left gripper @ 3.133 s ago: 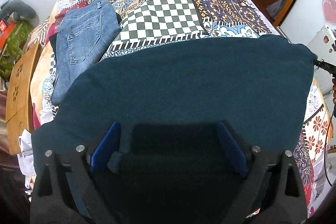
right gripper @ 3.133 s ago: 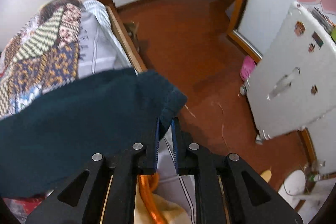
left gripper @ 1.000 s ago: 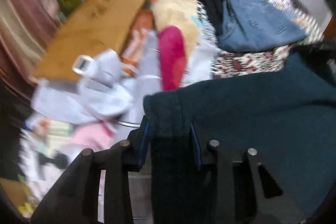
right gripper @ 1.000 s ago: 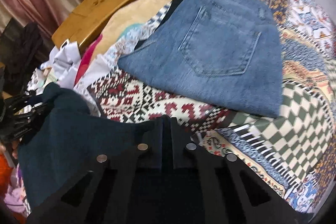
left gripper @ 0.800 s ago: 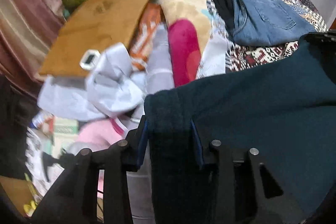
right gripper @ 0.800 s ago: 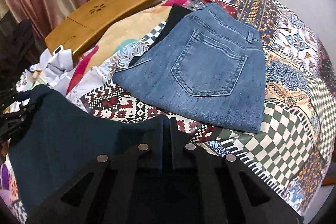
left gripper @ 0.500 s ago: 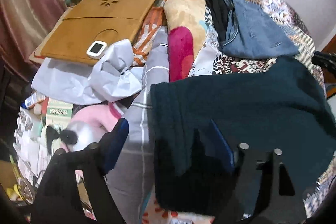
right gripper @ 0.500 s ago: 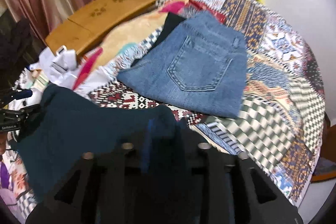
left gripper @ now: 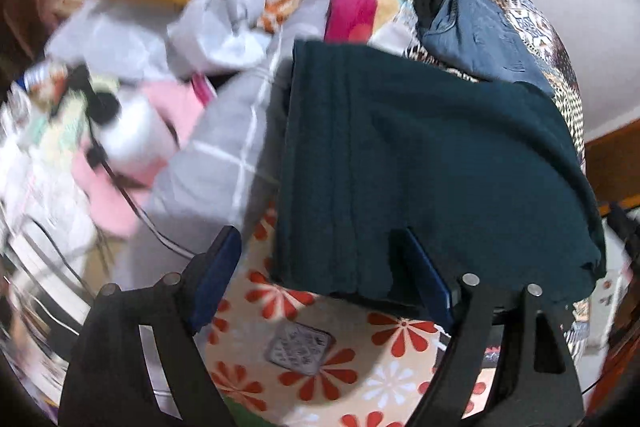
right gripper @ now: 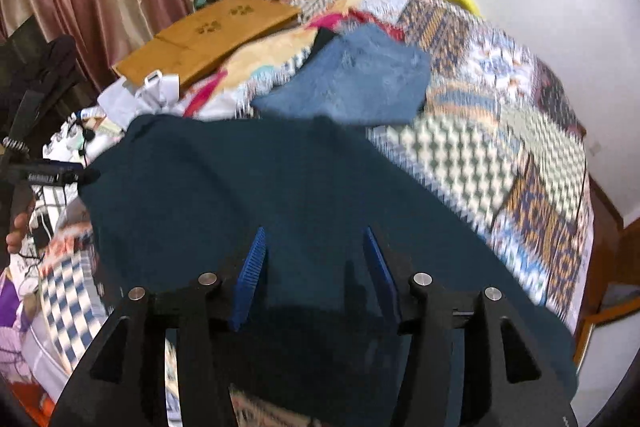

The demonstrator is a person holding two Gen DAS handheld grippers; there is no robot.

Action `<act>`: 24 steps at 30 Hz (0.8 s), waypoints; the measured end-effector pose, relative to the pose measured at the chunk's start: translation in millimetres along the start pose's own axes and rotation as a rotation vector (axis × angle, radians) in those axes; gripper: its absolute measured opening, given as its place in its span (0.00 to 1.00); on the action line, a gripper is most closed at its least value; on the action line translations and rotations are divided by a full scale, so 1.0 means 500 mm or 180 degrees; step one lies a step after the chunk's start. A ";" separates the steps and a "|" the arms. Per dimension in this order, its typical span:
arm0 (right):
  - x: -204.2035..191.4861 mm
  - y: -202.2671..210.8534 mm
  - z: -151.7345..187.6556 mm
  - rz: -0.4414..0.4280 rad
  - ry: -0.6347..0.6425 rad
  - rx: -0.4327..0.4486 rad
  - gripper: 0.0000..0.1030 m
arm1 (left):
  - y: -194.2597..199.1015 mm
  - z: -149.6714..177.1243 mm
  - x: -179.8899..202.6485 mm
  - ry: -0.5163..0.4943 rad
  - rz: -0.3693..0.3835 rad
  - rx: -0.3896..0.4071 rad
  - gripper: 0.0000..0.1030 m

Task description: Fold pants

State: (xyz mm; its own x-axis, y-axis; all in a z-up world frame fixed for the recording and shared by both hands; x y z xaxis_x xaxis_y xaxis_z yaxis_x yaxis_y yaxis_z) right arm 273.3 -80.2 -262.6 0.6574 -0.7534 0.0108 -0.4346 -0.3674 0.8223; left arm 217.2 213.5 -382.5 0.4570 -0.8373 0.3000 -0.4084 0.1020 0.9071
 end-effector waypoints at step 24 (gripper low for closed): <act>-0.034 0.053 0.056 -0.0218 -0.0239 0.0116 0.53 | 0.062 0.006 0.003 -0.0823 -0.0635 0.0449 0.53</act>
State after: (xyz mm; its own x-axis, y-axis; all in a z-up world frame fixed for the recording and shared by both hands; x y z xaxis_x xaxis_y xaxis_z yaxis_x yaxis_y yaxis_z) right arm 233.4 -92.7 -256.8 0.6390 -0.7641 -0.0886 -0.4132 -0.4381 0.7984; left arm 203.0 214.0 -354.8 0.3311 -0.9434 0.0200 -0.4446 -0.1373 0.8851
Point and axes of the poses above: each gripper's, at about its wrist camera, not at the fingertips, and y roughly against the way its jaws point, x to its right, z to its underside, the point moved 8 cm from there along -y, roughly the way its jaws point, and after that the axes turned 5 degrees about x, right-handed, at the moved point
